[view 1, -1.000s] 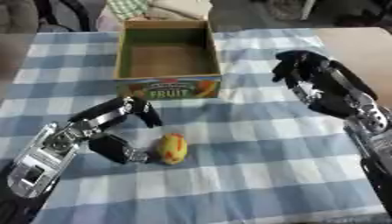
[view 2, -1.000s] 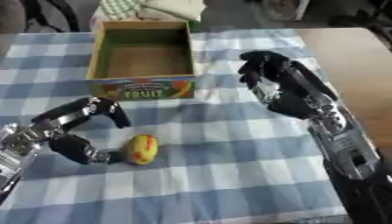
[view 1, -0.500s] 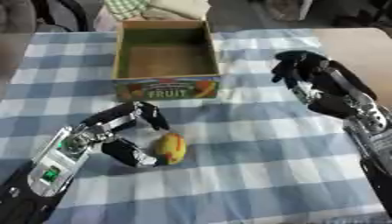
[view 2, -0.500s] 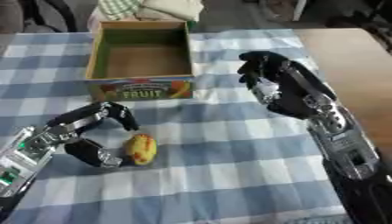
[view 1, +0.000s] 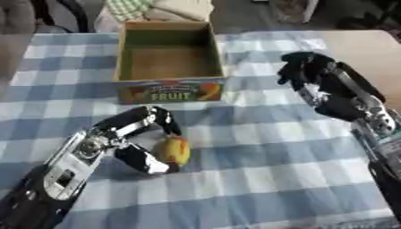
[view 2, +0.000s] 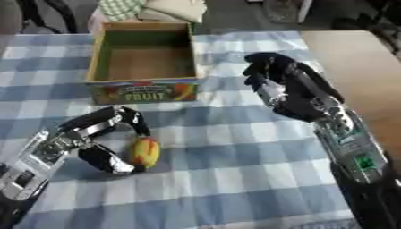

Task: Pick up objects on the table and place them in the box.

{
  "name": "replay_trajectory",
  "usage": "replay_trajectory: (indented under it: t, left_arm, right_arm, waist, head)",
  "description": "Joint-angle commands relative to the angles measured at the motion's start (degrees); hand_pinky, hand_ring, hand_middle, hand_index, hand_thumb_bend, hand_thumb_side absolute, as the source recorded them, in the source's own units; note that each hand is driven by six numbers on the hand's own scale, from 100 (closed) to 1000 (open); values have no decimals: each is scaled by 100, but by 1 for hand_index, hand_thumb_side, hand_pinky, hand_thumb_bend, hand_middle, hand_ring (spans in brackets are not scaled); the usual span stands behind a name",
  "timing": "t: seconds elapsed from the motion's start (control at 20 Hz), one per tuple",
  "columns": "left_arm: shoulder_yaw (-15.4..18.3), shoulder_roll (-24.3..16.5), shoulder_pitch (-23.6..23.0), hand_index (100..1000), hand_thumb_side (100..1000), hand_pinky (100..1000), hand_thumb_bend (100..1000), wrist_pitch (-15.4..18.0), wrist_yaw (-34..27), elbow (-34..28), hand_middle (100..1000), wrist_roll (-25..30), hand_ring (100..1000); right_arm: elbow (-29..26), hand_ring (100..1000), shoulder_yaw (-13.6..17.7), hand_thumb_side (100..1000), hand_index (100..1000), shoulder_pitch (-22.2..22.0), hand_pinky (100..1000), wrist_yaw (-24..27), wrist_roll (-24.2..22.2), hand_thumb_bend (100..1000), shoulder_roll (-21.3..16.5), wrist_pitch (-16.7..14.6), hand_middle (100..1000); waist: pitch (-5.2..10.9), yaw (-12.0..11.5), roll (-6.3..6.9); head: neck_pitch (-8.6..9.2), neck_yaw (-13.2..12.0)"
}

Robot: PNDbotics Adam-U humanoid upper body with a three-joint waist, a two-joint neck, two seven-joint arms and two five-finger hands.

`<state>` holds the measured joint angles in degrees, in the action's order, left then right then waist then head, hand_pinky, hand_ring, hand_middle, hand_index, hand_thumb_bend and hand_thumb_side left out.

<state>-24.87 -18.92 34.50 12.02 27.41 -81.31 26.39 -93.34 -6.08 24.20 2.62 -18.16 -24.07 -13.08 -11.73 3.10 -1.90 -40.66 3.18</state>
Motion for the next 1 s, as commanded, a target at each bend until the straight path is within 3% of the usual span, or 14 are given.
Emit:
replay_trajectory:
  t: [0.05,0.15,0.25,0.35,0.45,0.75,1.0]
  left_arm:
    - [15,-17,112,686,241,780,540,56,134,-35,605,-37,654]
    - [19,-17,109,680,205,779,503,61,187,-28,597,-65,649]
    - [29,-15,108,650,100,772,364,51,212,-30,566,-109,629]
    - [37,-13,108,621,100,767,197,26,213,-38,539,-150,611]
    - [42,-13,109,588,100,761,116,-12,187,-45,510,-186,588]
    - [141,-159,104,494,100,742,100,-174,-188,-409,430,-232,517]
    - [564,-722,244,468,100,731,100,-450,-815,-1238,399,-311,497]
  right_arm:
    - [-118,646,13,493,848,78,779,36,-15,100,-111,-7,644]
    - [-118,645,10,493,848,83,779,36,-18,100,-109,-7,644]
    - [-117,645,11,493,848,84,778,34,-18,100,-110,-8,644]
    - [-116,645,11,493,848,84,778,35,-17,100,-109,-8,644]
    - [-114,645,10,494,848,83,778,36,-18,100,-107,-7,644]
    - [-105,644,17,493,848,86,778,40,-11,100,-118,-5,644]
    - [-88,644,33,494,848,56,778,32,5,100,-144,-2,644]
  waist:
    - [104,0,-1]
    - [104,-3,1]
    - [105,-5,2]
    - [106,-6,2]
    - [106,-7,1]
    - [114,-11,11]
    - [134,-41,37]
  head:
    - [69,9]
    - [73,12]
    - [76,13]
    - [77,15]
    - [79,16]
    - [89,20]
    - [87,49]
